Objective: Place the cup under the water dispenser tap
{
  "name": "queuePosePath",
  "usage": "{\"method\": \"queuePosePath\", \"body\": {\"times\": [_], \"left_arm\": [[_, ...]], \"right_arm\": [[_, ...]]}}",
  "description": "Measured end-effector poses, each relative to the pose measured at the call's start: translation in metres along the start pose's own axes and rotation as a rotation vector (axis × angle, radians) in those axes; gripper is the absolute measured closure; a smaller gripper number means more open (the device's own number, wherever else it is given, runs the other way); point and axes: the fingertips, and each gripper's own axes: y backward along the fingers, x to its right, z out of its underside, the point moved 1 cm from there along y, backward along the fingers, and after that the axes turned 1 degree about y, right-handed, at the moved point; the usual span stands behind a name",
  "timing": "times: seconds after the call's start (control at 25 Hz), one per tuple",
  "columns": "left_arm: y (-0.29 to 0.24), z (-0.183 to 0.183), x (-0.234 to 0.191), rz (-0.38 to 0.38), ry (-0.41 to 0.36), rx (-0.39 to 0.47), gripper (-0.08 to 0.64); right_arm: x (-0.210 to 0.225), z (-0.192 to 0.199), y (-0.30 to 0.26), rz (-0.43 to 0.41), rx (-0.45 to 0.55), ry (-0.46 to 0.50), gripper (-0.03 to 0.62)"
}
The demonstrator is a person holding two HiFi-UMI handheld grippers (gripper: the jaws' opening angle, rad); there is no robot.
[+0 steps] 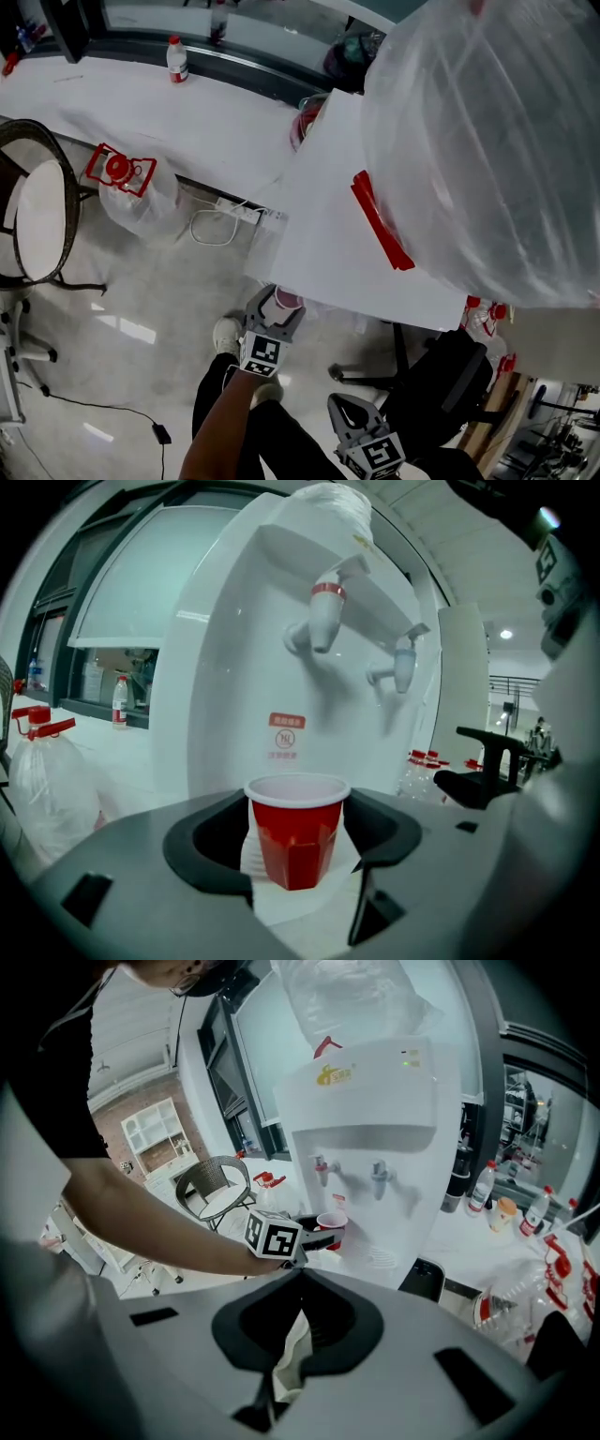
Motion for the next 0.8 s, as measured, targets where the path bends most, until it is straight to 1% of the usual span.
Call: {"method": "queuePosePath", "body": {"times": [0.08,0.2,0.28,0.6,0.8], "left_arm": [[-0.003,0.006,-0.003,-0.006,-0.012,-0.022,0.267],[-0.008,0.012,-0.004,0.003,-0.069,-0.050,0.267],[-0.008,0.018,-0.003,0.012,-0.088,-0.072,0.267],[-0.009,0.035,-0.012,0.002,-0.111,-0.158,0.267],[-0.015,0.032,-0.011,0.020,-0.117,-0.179,0.267]], "right_arm": [[-0.005,0.005,-0.001,-0.003,-0.003,-0.008,0.594],[-0.010,0.009,-0.003,-0.007,-0.004,-0.019,0.594],[-0.013,0.012,-0.003,-0.014,-0.005,-0.019,0.594],[-0.009,0.012,-0.006,-0.011,-0.004,-0.016,0.594],[-0.005,0.009,-0.011,-0.004,-0.004,-0.021,0.594]]}}
